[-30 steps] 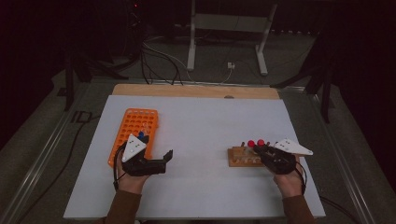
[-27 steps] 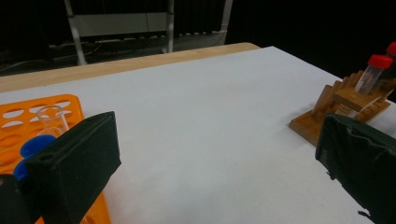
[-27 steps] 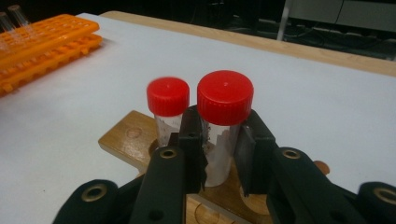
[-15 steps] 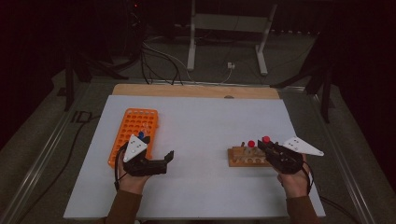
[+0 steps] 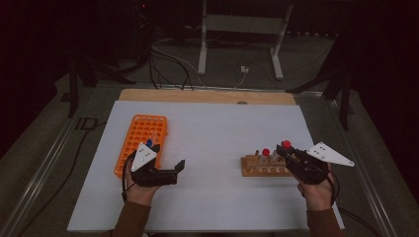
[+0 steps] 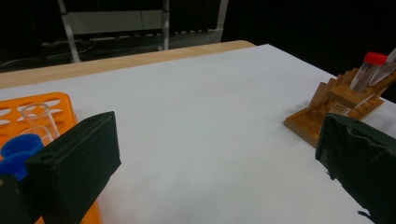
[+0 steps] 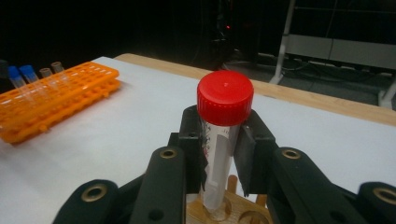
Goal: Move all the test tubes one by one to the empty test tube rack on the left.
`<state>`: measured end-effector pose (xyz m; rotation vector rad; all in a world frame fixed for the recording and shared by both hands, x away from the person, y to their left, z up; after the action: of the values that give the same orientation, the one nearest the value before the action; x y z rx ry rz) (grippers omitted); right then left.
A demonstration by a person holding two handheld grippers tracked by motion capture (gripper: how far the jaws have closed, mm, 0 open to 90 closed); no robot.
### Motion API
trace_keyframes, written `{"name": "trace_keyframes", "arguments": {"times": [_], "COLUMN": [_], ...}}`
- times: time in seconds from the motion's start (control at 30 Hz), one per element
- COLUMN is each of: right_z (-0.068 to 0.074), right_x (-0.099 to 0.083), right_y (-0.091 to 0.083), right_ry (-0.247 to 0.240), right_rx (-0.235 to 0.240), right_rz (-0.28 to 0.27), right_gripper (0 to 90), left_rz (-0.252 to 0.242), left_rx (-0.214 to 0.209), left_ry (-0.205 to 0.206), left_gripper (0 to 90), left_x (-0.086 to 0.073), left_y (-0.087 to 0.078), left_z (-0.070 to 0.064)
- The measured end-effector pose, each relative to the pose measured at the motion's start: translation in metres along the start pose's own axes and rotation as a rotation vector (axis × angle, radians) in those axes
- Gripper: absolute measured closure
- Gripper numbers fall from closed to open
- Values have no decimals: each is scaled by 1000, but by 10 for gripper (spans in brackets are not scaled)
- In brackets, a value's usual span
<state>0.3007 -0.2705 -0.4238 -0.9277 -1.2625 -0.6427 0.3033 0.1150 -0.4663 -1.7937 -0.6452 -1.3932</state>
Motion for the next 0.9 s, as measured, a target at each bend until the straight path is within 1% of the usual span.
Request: {"name": "trace_keyframes", "arguments": {"times": [0.1,0.2,0.33,0.4,0.5,0.63,0.7,0.8,0.9], "right_z": [4,8,11,13,17,23,26,30,36], "right_x": [3,5,5,5,5,4,4,3,3], "right_y": [-1,-1,0,0,1,4,5,7,9], "right_ry": [-10,-6,-3,2,3,-1,-2,-8,-9], "right_rx": [15,36,55,65,78,99,108,122,142], "right_rz": [-2,1,6,8,10,19,22,25,28], "right_gripper": [743,743,743,743,743,743,743,743,743], "left_rz": [0,-3,-3,2,10,22,23,23,26], "left_rx": [-4,-10,-28,-47,-75,-115,-139,-179,-218], "left_ry": [0,0,11,17,31,72,83,93,94], "left_gripper": [6,7,7,7,12,15,21,33,47], "left_x": [0,1,4,5,6,9,11,14,17], "left_y": [0,1,5,9,16,28,33,42,50], "left_z": [-1,-3,-11,-17,-28,-46,-55,-69,-81]}}
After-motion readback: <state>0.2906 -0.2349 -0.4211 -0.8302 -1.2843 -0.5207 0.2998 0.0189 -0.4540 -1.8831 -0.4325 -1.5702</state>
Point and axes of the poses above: each handheld gripper's, and its own axes: y roughly forward along the jaws, x roughly out of its top, z roughly to its left, the point moved 5 cm from there along y, roughly forward along the jaws, and after that the axes turned 6 degrees about -z, right-handed, at the moved point
